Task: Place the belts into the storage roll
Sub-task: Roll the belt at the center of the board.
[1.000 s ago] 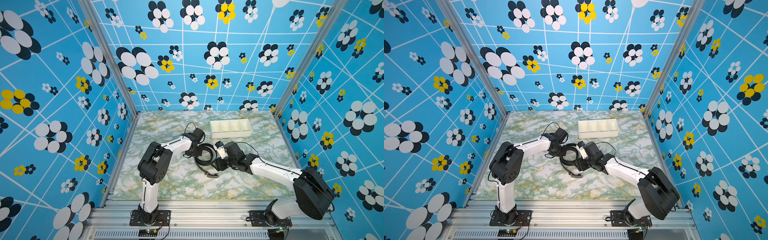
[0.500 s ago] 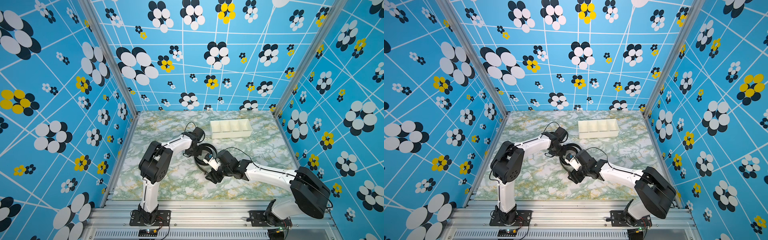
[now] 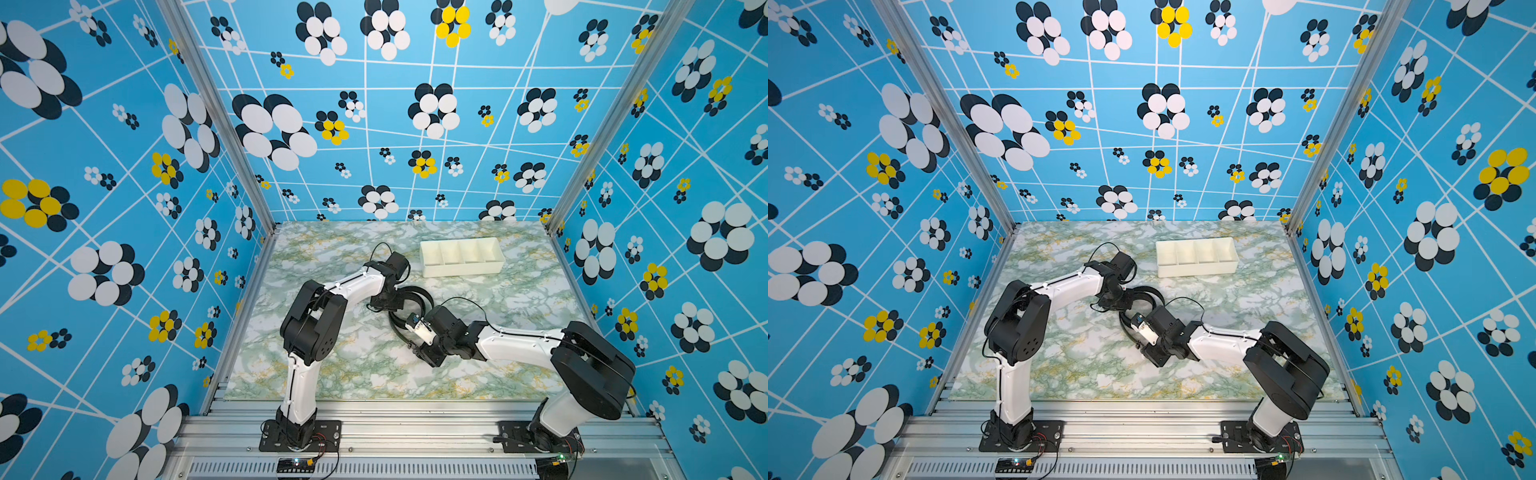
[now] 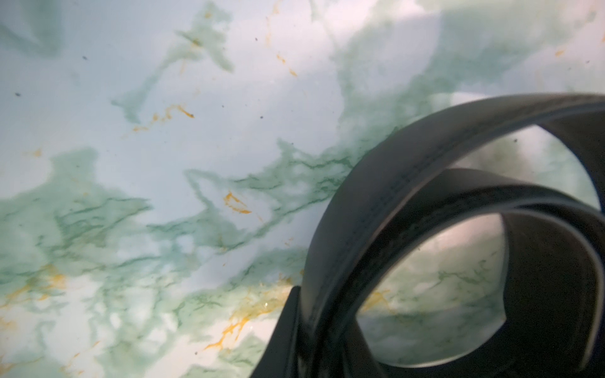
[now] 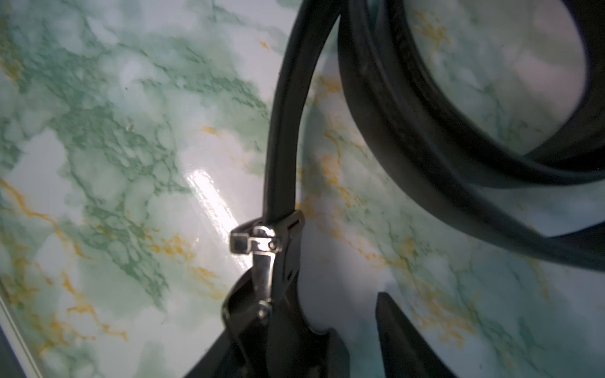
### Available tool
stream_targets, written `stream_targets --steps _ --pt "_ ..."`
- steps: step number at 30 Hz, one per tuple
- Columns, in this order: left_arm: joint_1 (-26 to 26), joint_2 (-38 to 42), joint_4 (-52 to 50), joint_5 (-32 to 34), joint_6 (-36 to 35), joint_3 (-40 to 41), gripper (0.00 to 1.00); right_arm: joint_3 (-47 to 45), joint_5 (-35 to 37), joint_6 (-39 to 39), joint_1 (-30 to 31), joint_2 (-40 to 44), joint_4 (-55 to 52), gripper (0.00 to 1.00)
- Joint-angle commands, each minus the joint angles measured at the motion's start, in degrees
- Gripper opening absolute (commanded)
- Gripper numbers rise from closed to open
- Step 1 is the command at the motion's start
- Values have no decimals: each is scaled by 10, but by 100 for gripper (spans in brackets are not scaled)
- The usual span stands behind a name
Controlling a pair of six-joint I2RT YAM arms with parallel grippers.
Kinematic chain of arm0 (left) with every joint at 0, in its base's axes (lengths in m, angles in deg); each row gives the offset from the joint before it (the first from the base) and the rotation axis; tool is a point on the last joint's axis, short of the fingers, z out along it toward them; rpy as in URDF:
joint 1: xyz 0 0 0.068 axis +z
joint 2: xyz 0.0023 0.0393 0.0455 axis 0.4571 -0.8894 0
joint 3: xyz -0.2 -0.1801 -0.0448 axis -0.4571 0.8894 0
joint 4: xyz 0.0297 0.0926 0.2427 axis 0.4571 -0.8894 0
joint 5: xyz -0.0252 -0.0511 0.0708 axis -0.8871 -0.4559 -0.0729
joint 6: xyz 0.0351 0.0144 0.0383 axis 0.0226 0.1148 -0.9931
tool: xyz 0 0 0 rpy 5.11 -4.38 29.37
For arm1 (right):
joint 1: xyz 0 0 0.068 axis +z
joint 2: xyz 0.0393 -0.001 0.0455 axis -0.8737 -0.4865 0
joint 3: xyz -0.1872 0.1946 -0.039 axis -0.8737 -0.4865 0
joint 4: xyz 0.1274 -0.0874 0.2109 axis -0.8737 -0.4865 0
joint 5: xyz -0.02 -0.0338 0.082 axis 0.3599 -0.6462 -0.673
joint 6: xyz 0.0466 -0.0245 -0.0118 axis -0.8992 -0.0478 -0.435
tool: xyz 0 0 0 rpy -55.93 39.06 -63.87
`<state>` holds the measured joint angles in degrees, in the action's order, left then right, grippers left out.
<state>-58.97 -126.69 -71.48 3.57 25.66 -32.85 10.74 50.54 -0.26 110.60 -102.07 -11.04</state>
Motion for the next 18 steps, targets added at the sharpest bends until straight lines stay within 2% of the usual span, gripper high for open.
stream_targets --steps 1,4,7,11,18 --pt "11 -47 -3 6 -10 -1 5 -1 3 0 3 -7 27 41" --pt "12 -53 -7 5 -11 -8 5 -8 -4 -3 3 1 35 26" --pt "13 -57 -7 5 -10 -12 5 -13 -3 -5 2 5 31 0" --pt "15 -65 -14 9 -12 -20 5 -28 19 -33 2 18 19 0" --pt "16 -74 -30 33 -12 -29 6 -111 29 -103 3 83 66 0"
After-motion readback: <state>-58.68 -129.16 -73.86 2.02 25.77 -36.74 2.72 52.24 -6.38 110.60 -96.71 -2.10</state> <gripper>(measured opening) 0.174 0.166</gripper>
